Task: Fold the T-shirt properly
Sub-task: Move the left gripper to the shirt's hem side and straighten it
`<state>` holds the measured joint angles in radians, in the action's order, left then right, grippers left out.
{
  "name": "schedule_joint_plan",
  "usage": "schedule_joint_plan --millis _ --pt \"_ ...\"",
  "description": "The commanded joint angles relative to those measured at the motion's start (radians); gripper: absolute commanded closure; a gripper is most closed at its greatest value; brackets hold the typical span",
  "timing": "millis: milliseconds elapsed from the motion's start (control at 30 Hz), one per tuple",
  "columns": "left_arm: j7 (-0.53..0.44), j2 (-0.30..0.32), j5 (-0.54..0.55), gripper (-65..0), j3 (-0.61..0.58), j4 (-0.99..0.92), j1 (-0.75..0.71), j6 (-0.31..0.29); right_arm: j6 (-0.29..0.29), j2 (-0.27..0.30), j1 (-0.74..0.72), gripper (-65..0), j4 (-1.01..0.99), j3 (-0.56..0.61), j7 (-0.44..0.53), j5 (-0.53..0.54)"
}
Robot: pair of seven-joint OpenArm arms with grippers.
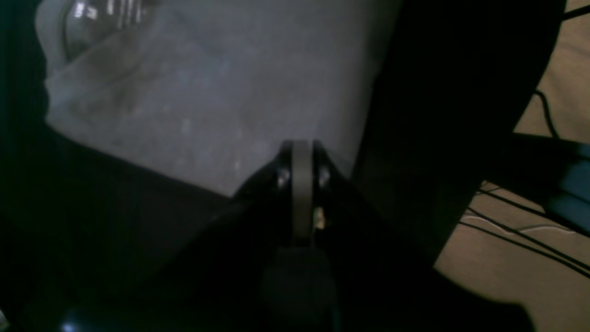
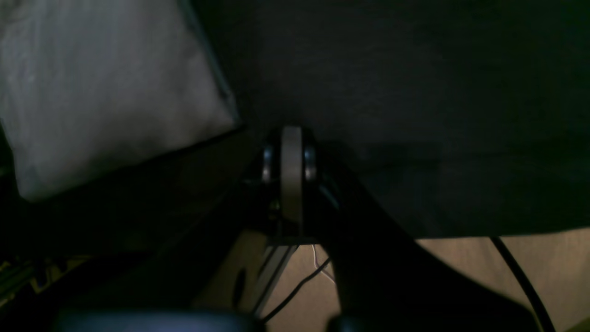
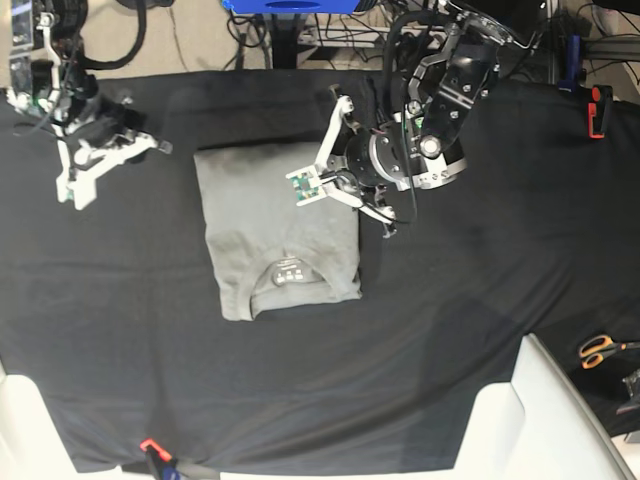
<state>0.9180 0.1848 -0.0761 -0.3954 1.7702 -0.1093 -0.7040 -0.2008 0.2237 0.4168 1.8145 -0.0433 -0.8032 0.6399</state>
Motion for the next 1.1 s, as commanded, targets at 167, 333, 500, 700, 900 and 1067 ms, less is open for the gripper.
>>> schedule_joint_plan --millis 167,333,500,700,900,1067 --pt "-0.017 -0.001 0.003 0.0 0.011 0.012 0.007 0.006 0.005 0.009 0.018 -0.8 0.047 -0.004 0.014 0.007" --pt "-0.020 0.002 0.003 0.0 0.013 -0.071 0.055 0.006 0.005 0.009 0.018 -0.8 0.047 0.000 0.014 0.007" --pt "-0.116 0.002 0.003 0.0 0.014 -0.217 0.122 0.006 0.005 0.009 0.018 -0.8 0.047 0.003 0.014 0.007" --pt "-0.152 -0.001 0.005 0.0 0.003 -0.316 0.201 0.006 0.005 0.009 0.014 -0.8 0.047 -0.004 0.014 0.007" --pt "-0.153 -0.001 0.005 0.0 0.008 -0.396 0.300 0.006 0.005 0.009 0.000 -0.8 0.046 -0.002 0.014 0.007" --pt "-0.248 -0.008 0.008 0.0 0.005 -0.540 0.376 0.006 0.007 0.009 -0.005 -0.8 0.046 0.006 0.012 0.007"
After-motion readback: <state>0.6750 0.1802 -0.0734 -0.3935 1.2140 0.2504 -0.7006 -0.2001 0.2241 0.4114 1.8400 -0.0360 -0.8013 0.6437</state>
